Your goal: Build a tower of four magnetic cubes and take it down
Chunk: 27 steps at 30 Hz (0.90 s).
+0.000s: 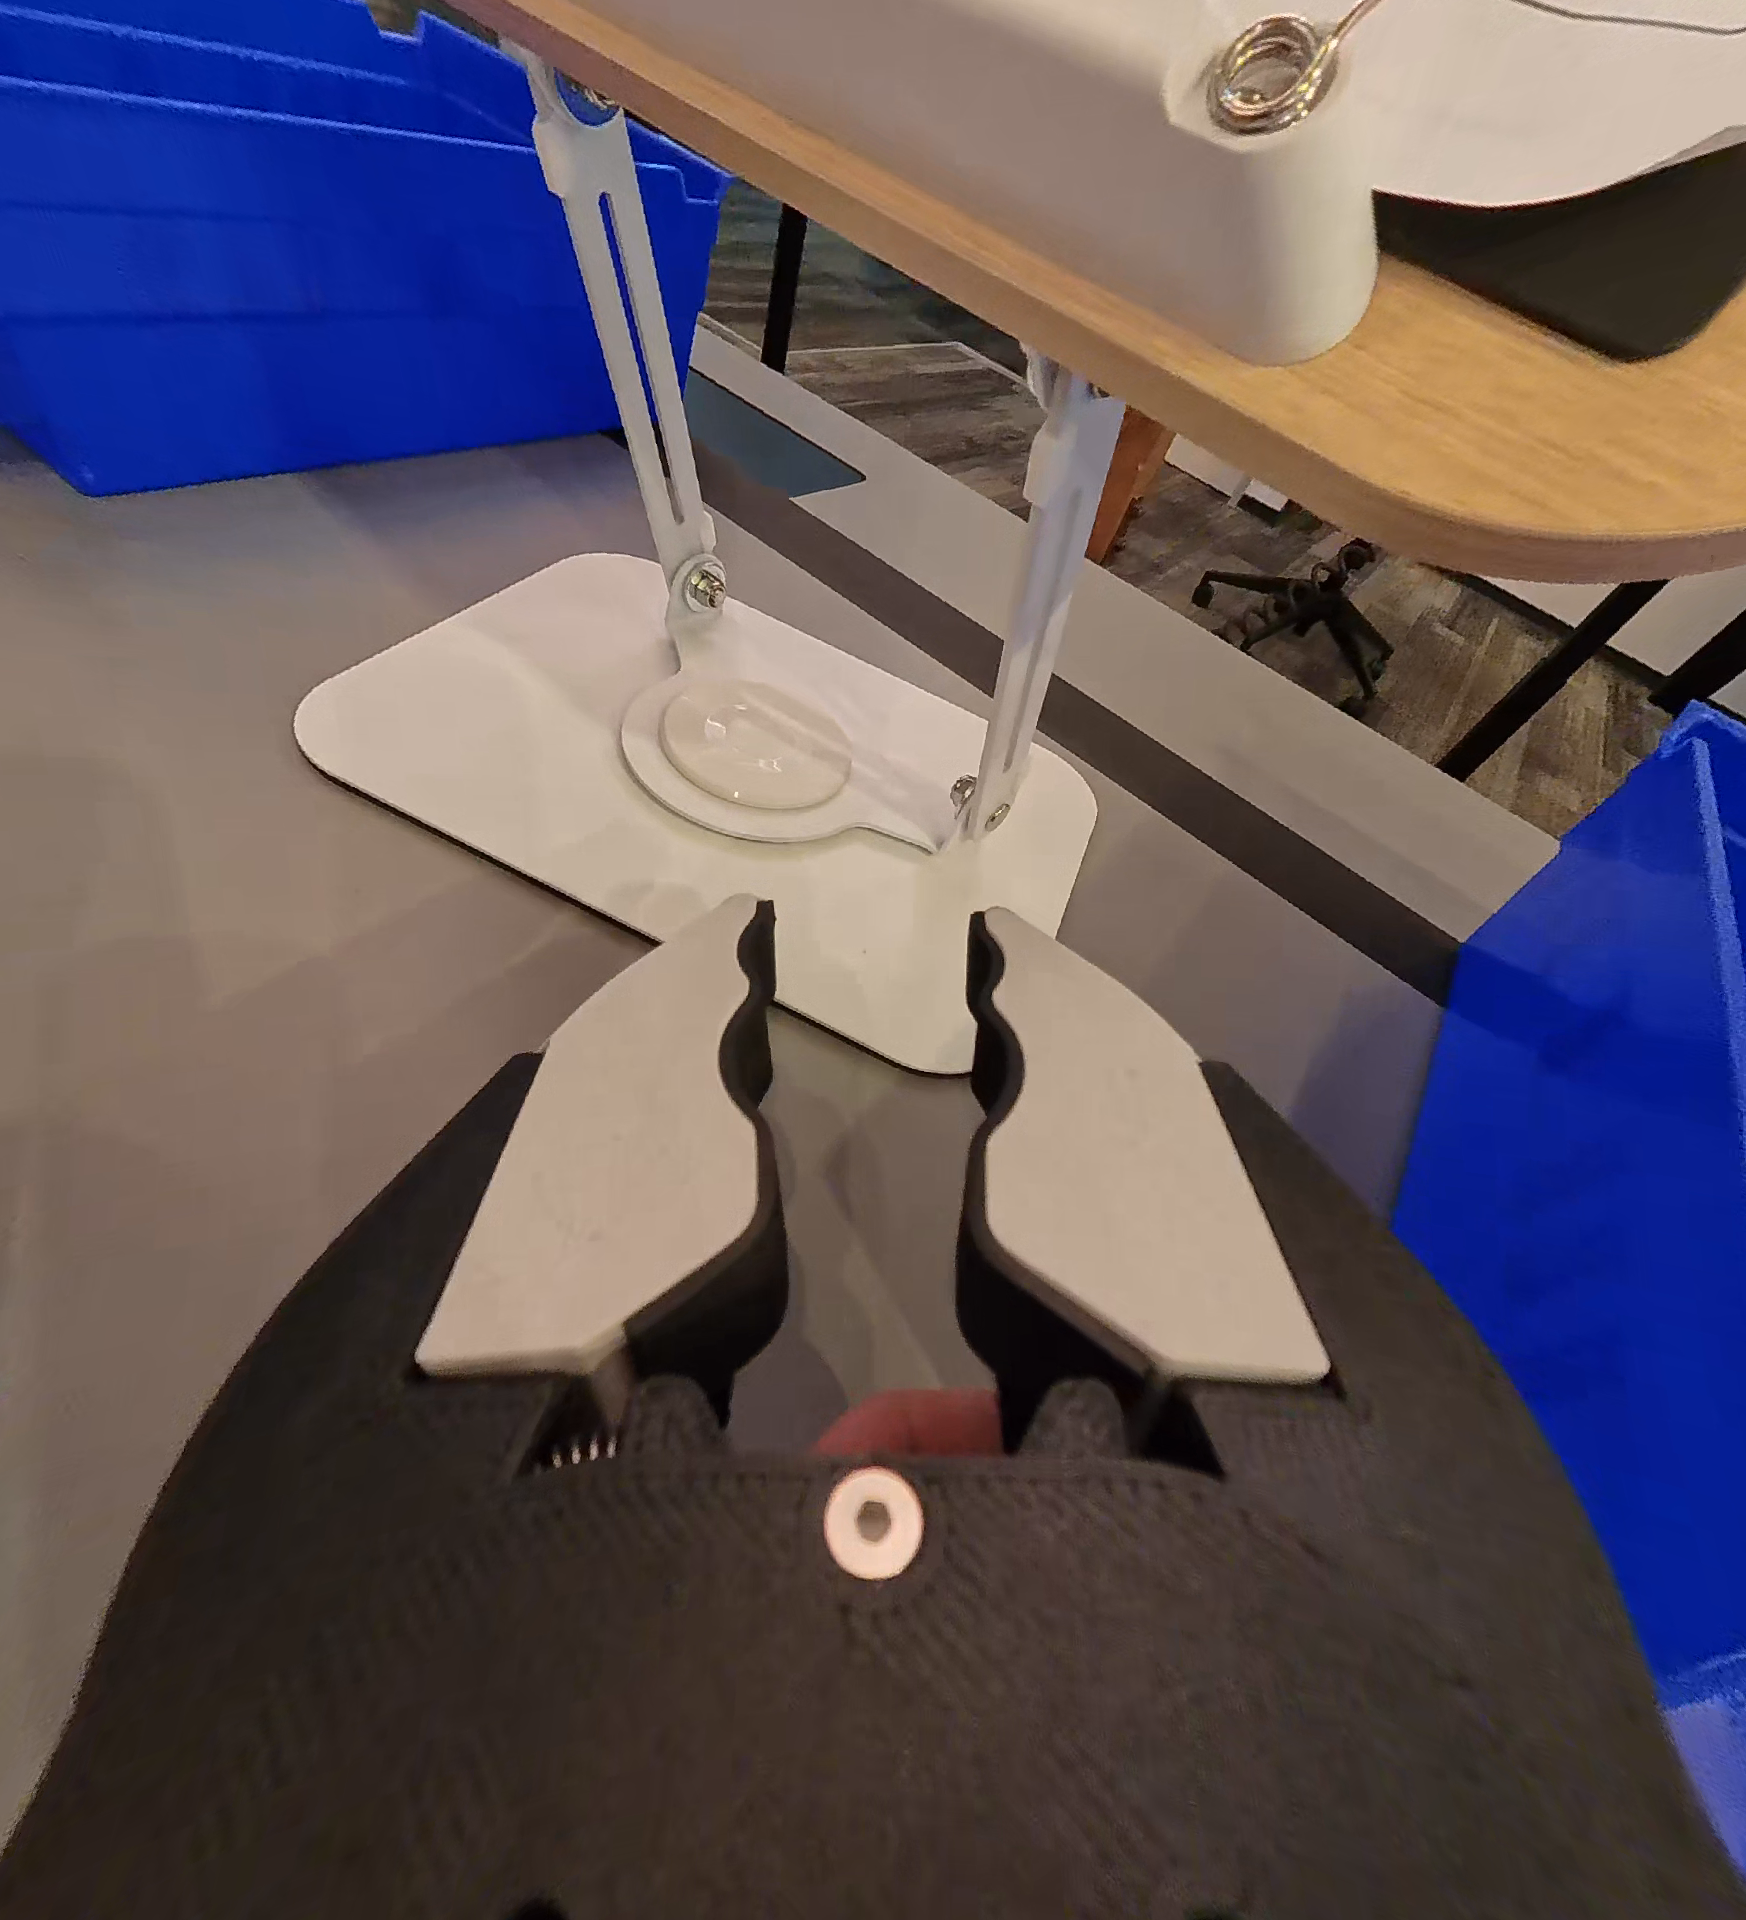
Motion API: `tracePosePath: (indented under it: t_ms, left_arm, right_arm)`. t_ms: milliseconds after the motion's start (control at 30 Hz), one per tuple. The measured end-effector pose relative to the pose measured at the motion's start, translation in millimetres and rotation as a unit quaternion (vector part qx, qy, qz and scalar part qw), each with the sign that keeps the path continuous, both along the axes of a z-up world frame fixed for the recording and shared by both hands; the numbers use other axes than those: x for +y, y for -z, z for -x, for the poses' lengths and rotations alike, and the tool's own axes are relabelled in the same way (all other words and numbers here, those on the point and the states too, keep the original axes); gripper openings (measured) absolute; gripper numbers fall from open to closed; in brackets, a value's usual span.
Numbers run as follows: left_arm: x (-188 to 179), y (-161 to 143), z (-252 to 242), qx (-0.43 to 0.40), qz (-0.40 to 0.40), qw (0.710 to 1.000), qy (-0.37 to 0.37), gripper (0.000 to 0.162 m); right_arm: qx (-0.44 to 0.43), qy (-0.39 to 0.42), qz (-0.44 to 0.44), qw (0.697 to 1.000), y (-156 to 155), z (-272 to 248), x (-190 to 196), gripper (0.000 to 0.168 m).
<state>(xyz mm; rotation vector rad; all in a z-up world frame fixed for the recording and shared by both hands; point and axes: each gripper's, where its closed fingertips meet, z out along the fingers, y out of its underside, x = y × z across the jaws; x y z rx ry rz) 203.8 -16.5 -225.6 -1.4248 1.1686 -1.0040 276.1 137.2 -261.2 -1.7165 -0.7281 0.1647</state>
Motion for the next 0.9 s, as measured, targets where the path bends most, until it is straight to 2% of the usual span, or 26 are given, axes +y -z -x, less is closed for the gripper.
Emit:
tracePosePath:
  t_ms: [67, 167, 233, 367, 433, 567, 667, 733, 800, 900]
  left_arm:
    - [1.1, 1.9, -5.1, -0.002, 0.012, 1.0, -0.002, 0.082]
    - [4.1, 2.7, -7.7, -0.008, 0.012, 1.0, -0.005, 0.069]
    - [0.9, -1.1, -8.0, -0.028, 0.02, 0.999, 0.011, 0.049]
    - [3.9, -1.6, -6.8, -0.033, 0.02, 0.999, 0.011, 0.048]
    - [3.4, -1.4, -7.5, -0.032, 0.019, 0.999, 0.013, 0.048]
    - [3.2, -1.0, -7.9, -0.025, 0.013, 1.0, 0.014, 0.048]
    - [3.0, -0.6, -8.2, -0.018, 0.008, 1.0, 0.016, 0.048]
    - [3.1, -0.5, -8.0, -0.019, 0.01, 1.0, 0.018, 0.048]
    - [3.1, -0.6, -8.0, -0.018, 0.009, 1.0, 0.019, 0.048]
    - [3.0, -0.4, -8.0, -0.015, 0.009, 1.0, 0.02, 0.048]
  right_arm:
    - [-0.003, 0.0, -0.001, 1.0, 0.4, 0.4, 0.0, 0.035]
    - [-0.004, 0.0, 0.0, 1.0, 0.9, 0.5, 0.2, 0.035]
    - [-0.004, 0.0, 0.0, 1.0, 0.7, 0.4, 0.3, 0.035]
    - [0.003, 0.0, -0.002, 1.0, -1.5, -0.5, 0.1, 0.035]
    - [0.033, -0.01, -0.012, 0.999, -11.7, -0.9, -2.4, 0.034]
    - [0.11, -0.095, -0.059, 0.988, -64.3, 7.1, -27.8, 0.032]
    - [0.179, -0.217, -0.031, 0.959, -102.0, 24.0, -65.3, 0.044]
    - [0.196, -0.292, -0.014, 0.936, -119.2, 32.7, -93.6, 0.046]
    - [0.189, -0.341, 0.003, 0.921, -126.5, 41.3, -116.3, 0.053]
    - [0.151, -0.392, 0.04, 0.907, -116.7, 61.1, -140.6, 0.063]
